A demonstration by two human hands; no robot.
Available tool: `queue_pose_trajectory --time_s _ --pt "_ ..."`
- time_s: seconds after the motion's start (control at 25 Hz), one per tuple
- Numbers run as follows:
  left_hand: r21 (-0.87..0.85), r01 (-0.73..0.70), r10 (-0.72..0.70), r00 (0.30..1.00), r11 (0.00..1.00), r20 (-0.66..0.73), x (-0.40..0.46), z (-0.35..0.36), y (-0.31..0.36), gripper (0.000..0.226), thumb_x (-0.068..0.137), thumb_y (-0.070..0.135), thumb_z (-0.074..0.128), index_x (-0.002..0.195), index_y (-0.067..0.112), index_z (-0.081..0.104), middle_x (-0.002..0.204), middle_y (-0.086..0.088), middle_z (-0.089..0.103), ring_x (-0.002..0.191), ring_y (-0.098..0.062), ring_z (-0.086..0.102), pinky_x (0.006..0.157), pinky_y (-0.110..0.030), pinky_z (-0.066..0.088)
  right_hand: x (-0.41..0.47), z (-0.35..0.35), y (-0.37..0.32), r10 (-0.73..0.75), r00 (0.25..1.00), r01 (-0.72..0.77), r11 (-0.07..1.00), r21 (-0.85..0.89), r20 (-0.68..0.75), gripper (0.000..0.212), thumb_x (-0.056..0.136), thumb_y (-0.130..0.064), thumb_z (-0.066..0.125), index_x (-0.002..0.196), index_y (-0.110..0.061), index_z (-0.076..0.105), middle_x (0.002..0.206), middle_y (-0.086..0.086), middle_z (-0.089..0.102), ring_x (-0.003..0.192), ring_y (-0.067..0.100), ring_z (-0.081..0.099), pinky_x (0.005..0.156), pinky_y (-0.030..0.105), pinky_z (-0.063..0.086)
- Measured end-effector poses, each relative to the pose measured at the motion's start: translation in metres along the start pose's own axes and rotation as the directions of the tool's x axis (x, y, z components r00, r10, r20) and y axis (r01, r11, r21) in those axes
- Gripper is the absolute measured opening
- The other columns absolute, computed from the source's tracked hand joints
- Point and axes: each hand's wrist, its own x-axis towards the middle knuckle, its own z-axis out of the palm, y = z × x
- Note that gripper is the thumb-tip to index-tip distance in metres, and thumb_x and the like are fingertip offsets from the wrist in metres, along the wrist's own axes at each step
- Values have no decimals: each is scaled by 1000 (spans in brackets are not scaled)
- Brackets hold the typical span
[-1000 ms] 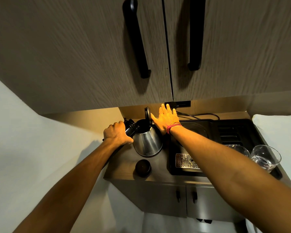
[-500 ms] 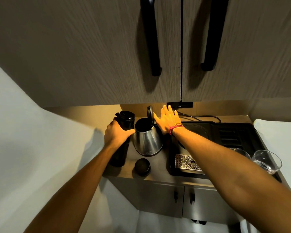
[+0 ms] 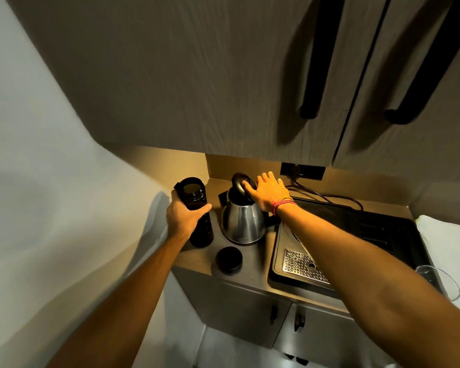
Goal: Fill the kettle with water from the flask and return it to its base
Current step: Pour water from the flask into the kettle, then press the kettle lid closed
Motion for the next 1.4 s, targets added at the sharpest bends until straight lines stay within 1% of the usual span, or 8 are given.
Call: queue_pose_trajectory --time_s 0.24,0.32,0.44,0.56,0.8,1.08,1.24,1.4 --pt "53 -68 75 986 996 -147 2 -22 22 90 60 59 84 130 17 46 127 -7 57 117 -26 54 89 -38 55 3 16 -7 15 1000 -15 1000 14 1 85 89 -73 21 131 -7 55 147 16 45 145 34 27 118 58 21" --pt "258 -287 350 903 923 -248 -1 -22 38 81 73 59 73 134 15 44 131 -9 52 121 -24 48 92 -35 49 1 17 -5 -55 996 59 997 52 -77 79 94 -66 19 142 -8 43 157 13 33 149 32 20 121 57 17" --pt "369 -675 713 700 639 46 -16 3 67 64 88 33 63 143 10 39 139 -13 50 127 -24 47 103 -37 46 -5 24 -3 -214 966 229 969 90 -147 63 102 -49 18 155 -15 21 166 6 13 154 26 6 124 50 7" --pt "404 -685 566 728 606 387 -28 44 74 78 87 18 64 153 7 22 158 -15 27 144 -29 29 116 -42 31 -13 30 -1 -270 953 281 957 68 -135 58 103 -41 20 157 -19 15 167 1 11 154 23 4 125 50 5" --pt "537 -516 134 792 667 595 -20 79 51 99 87 18 62 155 8 -10 163 -11 -15 150 -26 -12 118 -43 -6 -12 31 -3 -228 972 231 972 40 -65 59 103 -38 21 157 -18 12 167 1 9 155 24 3 123 54 1" --pt "491 -493 145 796 718 587 -25 73 48 97 88 18 62 155 9 -7 164 -13 -11 150 -26 -8 119 -41 0 -25 31 -11 -224 972 219 974 -62 -74 60 103 -38 20 157 -14 9 167 4 7 154 27 3 123 55 5" --pt "446 -518 378 850 730 367 -78 59 1 72 87 29 60 147 9 26 151 -15 36 139 -31 37 111 -41 38 -59 65 -9 -277 936 247 956 -159 -216 64 101 -31 30 157 -9 9 166 12 6 154 29 3 124 52 12" --pt "547 -511 92 781 663 618 -114 59 -43 72 89 52 57 144 11 34 141 -14 43 129 -32 44 103 -45 40 -77 77 -12 -390 893 345 913 -216 -223 72 92 -18 41 156 -6 9 165 17 6 153 32 3 124 51 15"
